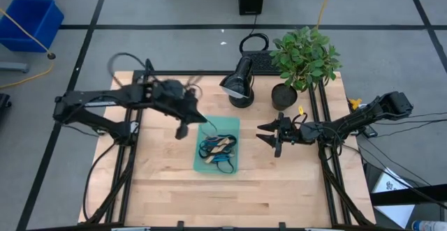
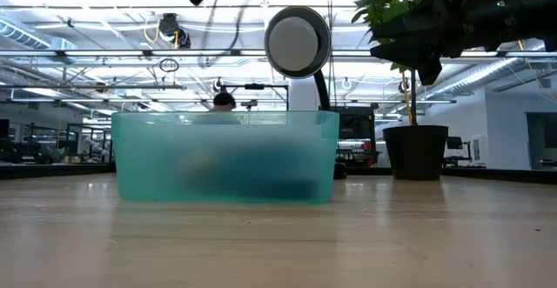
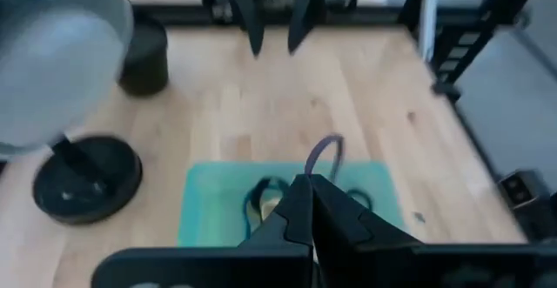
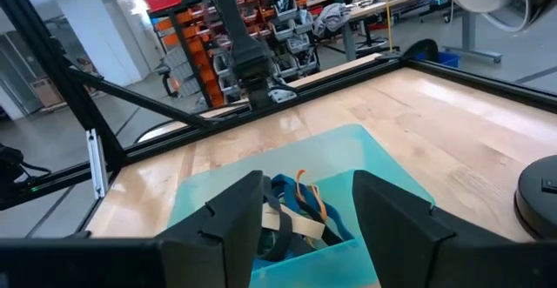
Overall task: Pick and place rubber bands into bin
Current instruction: Put the purple rubber band into the basket, then return to Home Position
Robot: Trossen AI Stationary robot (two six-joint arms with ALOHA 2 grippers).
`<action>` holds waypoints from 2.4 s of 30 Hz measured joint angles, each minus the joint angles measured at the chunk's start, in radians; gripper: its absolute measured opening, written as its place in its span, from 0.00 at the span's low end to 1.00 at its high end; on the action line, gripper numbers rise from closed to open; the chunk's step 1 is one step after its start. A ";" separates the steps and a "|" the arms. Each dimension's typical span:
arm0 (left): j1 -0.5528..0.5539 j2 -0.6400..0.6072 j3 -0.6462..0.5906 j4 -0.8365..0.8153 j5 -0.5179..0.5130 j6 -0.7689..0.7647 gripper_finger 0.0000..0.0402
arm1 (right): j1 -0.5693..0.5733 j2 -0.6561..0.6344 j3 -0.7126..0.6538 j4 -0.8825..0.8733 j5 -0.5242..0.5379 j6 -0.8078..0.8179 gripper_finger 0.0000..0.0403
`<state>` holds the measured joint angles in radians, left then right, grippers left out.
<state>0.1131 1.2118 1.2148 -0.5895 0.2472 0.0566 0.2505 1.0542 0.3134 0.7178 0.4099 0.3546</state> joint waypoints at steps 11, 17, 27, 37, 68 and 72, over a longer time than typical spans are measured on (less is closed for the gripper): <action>-0.042 0.282 0.000 -0.003 -0.086 0.012 0.00 | 0.000 0.000 0.000 -0.003 -0.005 0.011 0.43; -0.033 0.434 0.000 0.012 -0.117 0.012 0.01 | 0.000 0.000 0.000 -0.004 -0.021 0.015 0.43; -0.033 0.581 0.000 0.016 -0.117 -0.033 0.01 | 0.000 0.000 0.000 -0.013 -0.021 0.015 0.44; -0.035 0.589 0.000 0.006 -0.118 -0.044 0.10 | 0.000 0.000 0.000 -0.013 -0.020 0.015 0.43; -0.035 -0.087 -0.167 0.060 -0.123 -0.095 0.19 | -0.059 -0.168 0.000 -0.132 -0.075 -0.070 0.43; -0.035 -0.241 -0.292 0.171 -0.126 -0.128 0.19 | -0.076 -0.249 0.000 -0.273 -0.076 -0.072 0.43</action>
<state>0.0780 0.9710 0.9229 -0.4186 0.1213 -0.0710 0.1747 0.8053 0.3132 0.4446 0.3341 0.2827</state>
